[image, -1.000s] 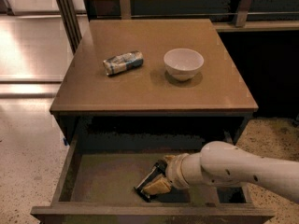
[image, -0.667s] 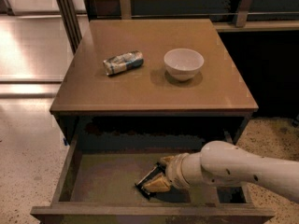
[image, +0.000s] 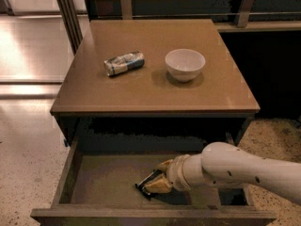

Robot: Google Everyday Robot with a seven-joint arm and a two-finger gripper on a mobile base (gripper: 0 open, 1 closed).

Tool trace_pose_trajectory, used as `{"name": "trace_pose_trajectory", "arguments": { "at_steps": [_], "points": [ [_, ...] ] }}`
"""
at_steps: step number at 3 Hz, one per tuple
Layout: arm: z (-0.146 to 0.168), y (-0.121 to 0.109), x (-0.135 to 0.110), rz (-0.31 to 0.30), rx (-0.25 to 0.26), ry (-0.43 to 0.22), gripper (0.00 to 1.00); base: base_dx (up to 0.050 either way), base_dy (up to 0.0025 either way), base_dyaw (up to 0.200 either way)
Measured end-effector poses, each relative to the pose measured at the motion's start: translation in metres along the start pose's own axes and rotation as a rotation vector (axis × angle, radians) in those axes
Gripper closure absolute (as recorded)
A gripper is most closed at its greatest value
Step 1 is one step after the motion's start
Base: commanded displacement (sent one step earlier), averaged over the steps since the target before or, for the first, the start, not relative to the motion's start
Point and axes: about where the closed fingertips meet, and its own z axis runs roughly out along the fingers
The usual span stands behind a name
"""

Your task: Pick rxbar blueberry from top drawer and place on counter

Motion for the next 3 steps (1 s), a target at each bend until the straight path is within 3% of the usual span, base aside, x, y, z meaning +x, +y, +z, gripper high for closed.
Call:
{"name": "trace_pose_trajectory", "arguments": {
  "at_steps": [1,2,3],
  "points": [
    [-0.002,0.0,-0.002,0.0,0.0,0.0,1.0,0.0,0.0,0.0],
    [-0.014,-0.001,-0.012,-0.026,-0.045,0.0,1.0,0.0,0.0,0.0],
    [-0.063,-0.024,-0.042,-0.082,-0.053,-0.013,1.0,0.0,0.0,0.0]
  ]
}}
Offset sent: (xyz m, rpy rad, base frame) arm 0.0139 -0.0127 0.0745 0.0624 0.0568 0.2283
